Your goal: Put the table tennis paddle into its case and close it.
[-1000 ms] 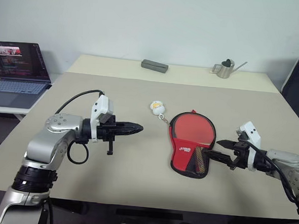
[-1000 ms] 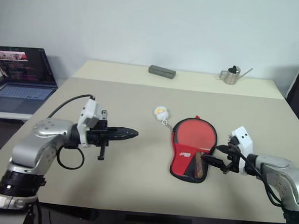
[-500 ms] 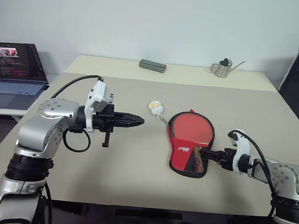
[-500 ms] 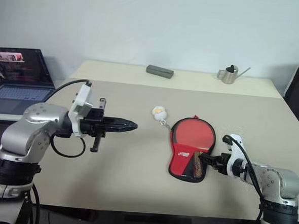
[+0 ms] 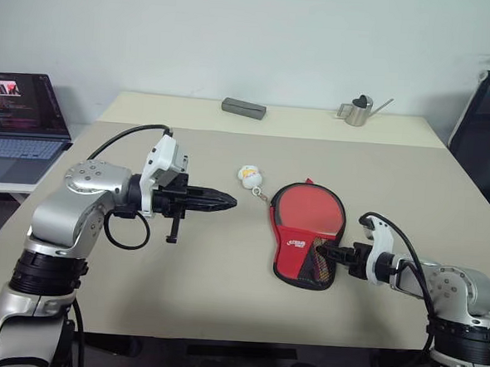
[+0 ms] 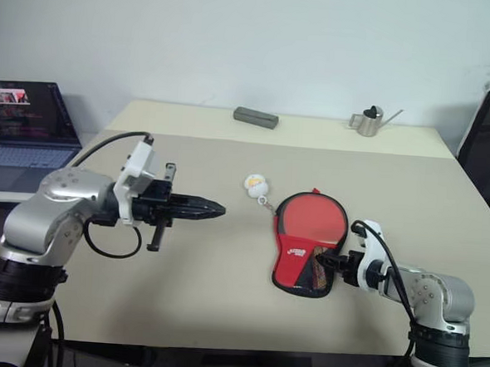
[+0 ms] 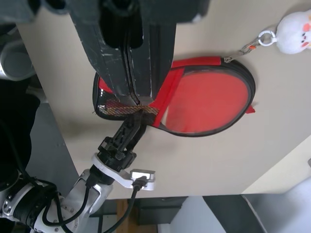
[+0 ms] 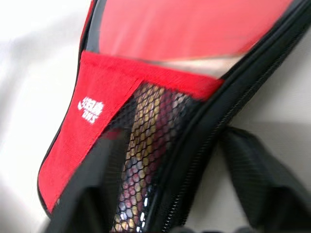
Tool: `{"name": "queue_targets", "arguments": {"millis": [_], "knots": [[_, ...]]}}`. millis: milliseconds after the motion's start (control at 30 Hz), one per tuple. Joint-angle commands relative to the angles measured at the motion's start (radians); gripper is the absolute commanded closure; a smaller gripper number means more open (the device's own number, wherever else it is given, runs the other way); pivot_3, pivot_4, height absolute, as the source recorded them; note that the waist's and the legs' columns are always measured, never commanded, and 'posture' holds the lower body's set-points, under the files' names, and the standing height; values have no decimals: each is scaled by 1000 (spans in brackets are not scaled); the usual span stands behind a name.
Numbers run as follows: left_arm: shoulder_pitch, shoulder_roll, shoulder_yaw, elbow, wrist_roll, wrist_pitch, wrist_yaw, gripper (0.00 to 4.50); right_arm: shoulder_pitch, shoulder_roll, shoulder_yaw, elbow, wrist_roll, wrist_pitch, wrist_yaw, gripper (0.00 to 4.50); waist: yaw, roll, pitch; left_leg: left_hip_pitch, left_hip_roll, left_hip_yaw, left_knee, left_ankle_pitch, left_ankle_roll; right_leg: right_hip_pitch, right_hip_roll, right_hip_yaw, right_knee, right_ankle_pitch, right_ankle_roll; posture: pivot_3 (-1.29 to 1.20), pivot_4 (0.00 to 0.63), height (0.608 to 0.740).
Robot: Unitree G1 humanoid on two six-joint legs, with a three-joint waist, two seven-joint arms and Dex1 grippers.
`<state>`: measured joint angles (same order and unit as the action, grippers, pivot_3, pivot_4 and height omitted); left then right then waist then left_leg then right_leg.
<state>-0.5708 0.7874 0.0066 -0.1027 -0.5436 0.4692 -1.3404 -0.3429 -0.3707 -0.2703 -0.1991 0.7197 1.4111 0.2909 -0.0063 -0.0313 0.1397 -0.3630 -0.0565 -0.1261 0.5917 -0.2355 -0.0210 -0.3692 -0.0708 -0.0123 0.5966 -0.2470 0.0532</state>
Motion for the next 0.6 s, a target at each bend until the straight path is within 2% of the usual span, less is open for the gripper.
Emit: {"name": "queue_targets", "arguments": {"millis": [33,100,267,600], "knots": [[-10,17,20,0,3,-20,-3,4500,-33,31,5,-20,7,19,-14,2602,0,0,0,0,0,0,0,0,0,0,0,0,0,0,0,0,150,740],[-7,19,21,2,5,-23,-2,4500,-41,36,-2,-12,0,21,-20,3291,-1,1,1,0,0,0,0,0,0,0,0,0,0,0,0,0,150,740],[4,26,26,6,10,-29,-1,4500,-43,30,-26,20,-17,20,-30,4461,-1,2,1,1,0,1,0,0,0,0,0,0,0,0,0,0,150,740],[52,69,27,14,37,-64,-13,4500,-28,14,-33,51,-56,23,-39,4484,1,3,1,0,0,1,0,0,0,0,0,0,1,0,0,0,150,740]]}}
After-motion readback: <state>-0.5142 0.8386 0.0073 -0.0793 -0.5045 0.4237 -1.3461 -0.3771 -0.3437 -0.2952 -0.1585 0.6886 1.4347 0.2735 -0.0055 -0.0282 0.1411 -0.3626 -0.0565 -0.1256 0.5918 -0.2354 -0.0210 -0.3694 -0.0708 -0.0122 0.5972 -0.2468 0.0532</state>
